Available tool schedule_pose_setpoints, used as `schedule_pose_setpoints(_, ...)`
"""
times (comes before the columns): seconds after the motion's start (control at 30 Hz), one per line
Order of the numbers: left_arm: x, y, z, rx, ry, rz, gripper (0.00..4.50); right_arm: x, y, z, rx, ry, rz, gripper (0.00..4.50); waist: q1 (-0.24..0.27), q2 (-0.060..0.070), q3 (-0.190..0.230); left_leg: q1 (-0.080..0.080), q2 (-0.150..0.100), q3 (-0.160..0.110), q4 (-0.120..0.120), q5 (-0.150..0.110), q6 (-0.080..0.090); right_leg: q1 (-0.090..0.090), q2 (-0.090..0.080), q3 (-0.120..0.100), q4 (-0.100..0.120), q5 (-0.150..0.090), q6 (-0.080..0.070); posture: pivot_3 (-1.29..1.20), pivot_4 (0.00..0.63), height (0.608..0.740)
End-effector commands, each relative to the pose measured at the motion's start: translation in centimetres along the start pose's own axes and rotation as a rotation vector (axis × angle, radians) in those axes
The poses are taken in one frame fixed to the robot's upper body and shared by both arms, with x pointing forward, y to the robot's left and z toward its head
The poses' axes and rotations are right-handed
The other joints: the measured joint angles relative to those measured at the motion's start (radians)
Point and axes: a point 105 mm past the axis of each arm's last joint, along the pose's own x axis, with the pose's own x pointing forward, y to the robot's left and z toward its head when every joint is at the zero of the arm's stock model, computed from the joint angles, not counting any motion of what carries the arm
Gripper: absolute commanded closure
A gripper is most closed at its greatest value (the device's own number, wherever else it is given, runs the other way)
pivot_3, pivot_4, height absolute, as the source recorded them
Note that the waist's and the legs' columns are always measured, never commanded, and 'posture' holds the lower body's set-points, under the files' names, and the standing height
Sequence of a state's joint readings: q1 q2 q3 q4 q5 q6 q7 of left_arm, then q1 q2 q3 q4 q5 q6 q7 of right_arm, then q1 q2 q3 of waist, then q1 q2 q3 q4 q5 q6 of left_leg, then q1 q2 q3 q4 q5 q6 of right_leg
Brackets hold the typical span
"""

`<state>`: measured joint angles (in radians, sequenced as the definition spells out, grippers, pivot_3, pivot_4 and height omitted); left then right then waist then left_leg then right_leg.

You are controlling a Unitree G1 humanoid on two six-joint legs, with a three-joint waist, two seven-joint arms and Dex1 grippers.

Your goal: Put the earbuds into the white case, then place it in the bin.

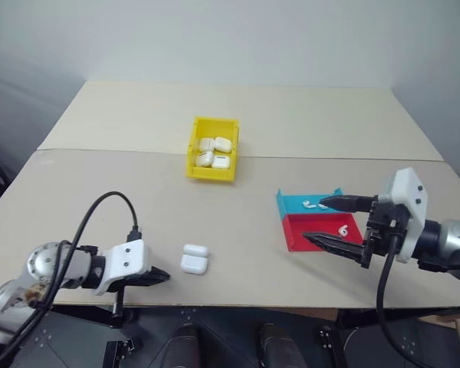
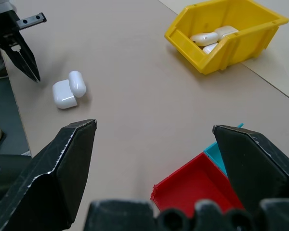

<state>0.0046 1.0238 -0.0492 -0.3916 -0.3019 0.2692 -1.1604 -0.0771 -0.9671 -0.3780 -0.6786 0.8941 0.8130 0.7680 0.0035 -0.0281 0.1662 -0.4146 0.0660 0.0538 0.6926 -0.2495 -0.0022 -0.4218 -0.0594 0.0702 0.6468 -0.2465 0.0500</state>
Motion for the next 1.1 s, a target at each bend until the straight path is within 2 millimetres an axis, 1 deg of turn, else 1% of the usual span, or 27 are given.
schedule_pose_setpoints(0.03, 0.7, 0.2, 1.3, 0.01, -0.041, -0.031, 4.43, -0.5, 0.0, 1.1, -0.043, -0.014, -0.013, 0.0, 0.0, 0.0, 0.0, 0.0, 0.0, 0.0, 0.0, 0.0, 0.0, 0.0, 0.0, 0.0, 0.0, 0.0, 0.0, 0.0, 0.15, 0.74)
schedule_pose_setpoints(0.23, 1.9, 0.1, 2.6, 0.015, -0.064, -0.076, 4.43, -0.6, -0.2, 1.4, -0.052, -0.01, -0.021, 0.0, -0.003, 0.0, 0.0, 0.0, 0.0, 0.0, 0.0, 0.0, 0.0, 0.0, 0.0, 0.0, 0.0, 0.0, 0.0, 0.0, 0.15, 0.74)
schedule_pose_setpoints(0.3, 2.2, -0.1, 2.3, 0.013, -0.055, -0.089, 4.43, -0.6, -0.1, 1.4, -0.056, -0.011, -0.02, 0.0, -0.003, 0.0, 0.0, 0.0, 0.0, 0.0, 0.0, 0.0, 0.0, 0.0, 0.0, 0.0, 0.0, 0.0, 0.0, 0.0, 0.15, 0.74)
schedule_pose_setpoints(0.43, 2.8, -0.2, 0.6, 0.02, -0.027, -0.111, 4.43, -0.6, -0.1, 1.6, -0.057, -0.013, -0.022, 0.0, -0.003, 0.0, 0.0, 0.0, 0.0, 0.0, 0.0, 0.0, 0.0, 0.0, 0.0, 0.0, 0.0, 0.0, 0.0, 0.0, 0.15, 0.74)
schedule_pose_setpoints(0.57, 3.8, 0.7, -0.5, 0.036, 0.006, -0.068, 4.43, -0.6, -0.1, 1.6, -0.059, -0.013, -0.023, 0.0, 0.002, 0.001, -0.001, 0.001, 0.0, 0.0, 0.0, 0.0, 0.0, 0.001, 0.0, 0.0, 0.0, 0.0, 0.0, 0.0, 0.15, 0.74)
schedule_pose_setpoints(0.73, 3.3, 2.3, 0.0, 0.035, 0.016, 0.015, 4.43, -0.7, -0.1, 1.7, -0.059, -0.017, -0.028, 0.0, 0.008, 0.001, -0.001, 0.002, 0.0, 0.0, 0.001, 0.0, 0.0, 0.002, 0.0, 0.0, 0.0, 0.0, 0.001, 0.0, 0.15, 0.74)
schedule_pose_setpoints(0.93, 2.4, 3.4, 0.1, 0.058, 0.038, 0.047, 4.43, -0.6, -0.1, 1.7, -0.058, -0.021, -0.026, 0.0, 0.004, 0.001, -0.001, 0.001, 0.0, 0.0, 0.001, 0.0, 0.0, 0.002, 0.0, 0.0, 0.001, 0.001, 0.001, 0.0, 0.15, 0.74)
schedule_pose_setpoints(1.1, 1.9, 5.5, 0.3, 0.07, 0.051, 0.126, 4.43, -0.5, -0.1, 1.7, -0.058, -0.025, -0.024, 0.0, 0.005, 0.001, -0.001, 0.001, 0.0, 0.0, 0.001, 0.0, 0.0, 0.002, 0.0, 0.0, 0.001, 0.001, 0.001, 0.0, 0.15, 0.74)
